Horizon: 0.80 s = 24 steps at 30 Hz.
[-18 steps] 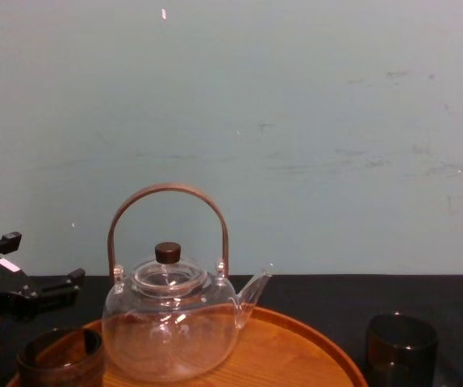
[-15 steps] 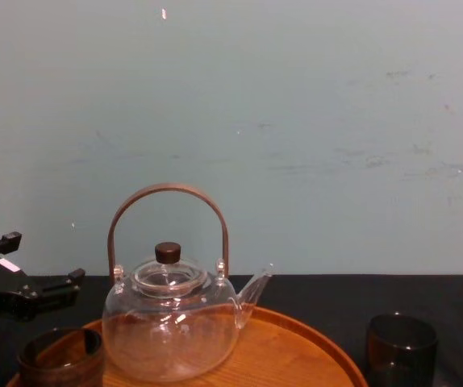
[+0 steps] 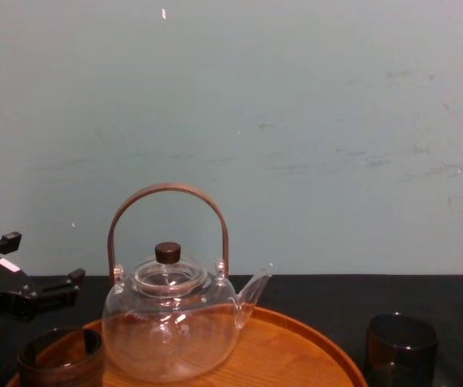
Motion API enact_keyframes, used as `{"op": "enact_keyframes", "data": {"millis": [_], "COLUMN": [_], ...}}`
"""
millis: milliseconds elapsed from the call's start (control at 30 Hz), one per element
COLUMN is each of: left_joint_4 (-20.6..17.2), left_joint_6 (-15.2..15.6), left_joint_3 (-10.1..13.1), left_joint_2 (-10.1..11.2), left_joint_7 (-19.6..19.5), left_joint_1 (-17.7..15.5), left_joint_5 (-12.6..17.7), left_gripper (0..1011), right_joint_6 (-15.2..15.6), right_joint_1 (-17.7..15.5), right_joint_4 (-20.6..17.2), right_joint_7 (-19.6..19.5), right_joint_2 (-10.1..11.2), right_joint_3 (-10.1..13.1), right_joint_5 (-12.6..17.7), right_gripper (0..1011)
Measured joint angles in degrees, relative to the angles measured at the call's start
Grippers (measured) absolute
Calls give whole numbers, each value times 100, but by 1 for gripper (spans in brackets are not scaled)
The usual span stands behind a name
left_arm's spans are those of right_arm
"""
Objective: Pick up the glass from the table and place it on the tray.
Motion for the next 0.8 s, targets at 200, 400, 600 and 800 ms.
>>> {"op": "enact_keyframes", "data": {"millis": [200, 400, 600, 800], "left_joint_4": [0, 0, 0, 0], "left_joint_6": [0, 0, 0, 0], "left_joint_3": [0, 0, 0, 0], "left_joint_2": [0, 0, 0, 0], "left_joint_7": [0, 0, 0, 0], "left_joint_1": [0, 0, 0, 0], "left_joint_5": [0, 0, 0, 0], "left_gripper": [1001, 1001, 1001, 1001], "right_joint_6": [0, 0, 0, 0], "right_joint_1": [0, 0, 0, 0], "right_joint_4": [0, 0, 0, 0], "right_joint_7": [0, 0, 0, 0], "right_joint_2": [0, 0, 0, 0], "right_joint_3": [0, 0, 0, 0], "right_joint_5": [0, 0, 0, 0], "right_gripper": [1002, 1002, 1003, 1002]}}
